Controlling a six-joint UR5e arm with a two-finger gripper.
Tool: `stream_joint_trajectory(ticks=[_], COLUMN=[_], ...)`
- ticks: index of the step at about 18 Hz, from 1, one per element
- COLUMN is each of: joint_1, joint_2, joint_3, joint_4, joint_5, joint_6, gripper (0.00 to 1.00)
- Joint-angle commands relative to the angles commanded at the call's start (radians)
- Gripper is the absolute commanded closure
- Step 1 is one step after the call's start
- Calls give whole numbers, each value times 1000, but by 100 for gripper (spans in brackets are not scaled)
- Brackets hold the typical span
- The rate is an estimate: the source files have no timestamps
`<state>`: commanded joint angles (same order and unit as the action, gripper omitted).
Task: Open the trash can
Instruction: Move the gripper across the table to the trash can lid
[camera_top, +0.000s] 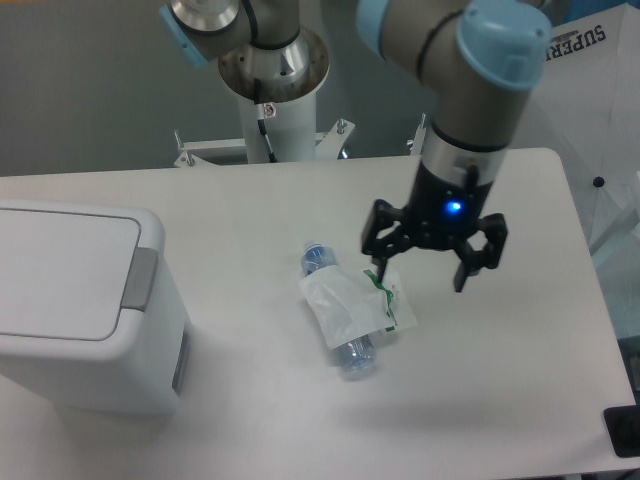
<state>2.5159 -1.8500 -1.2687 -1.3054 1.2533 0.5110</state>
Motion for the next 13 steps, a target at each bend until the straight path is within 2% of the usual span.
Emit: stream_joint_trajectory(ticks=[7, 13], joint_1=[-114, -202], joint_2=[17, 23], joint_3=[2, -14], joint_4=[8, 9], joint_5=[2, 2], joint_6=[-95, -124], gripper=[0, 0])
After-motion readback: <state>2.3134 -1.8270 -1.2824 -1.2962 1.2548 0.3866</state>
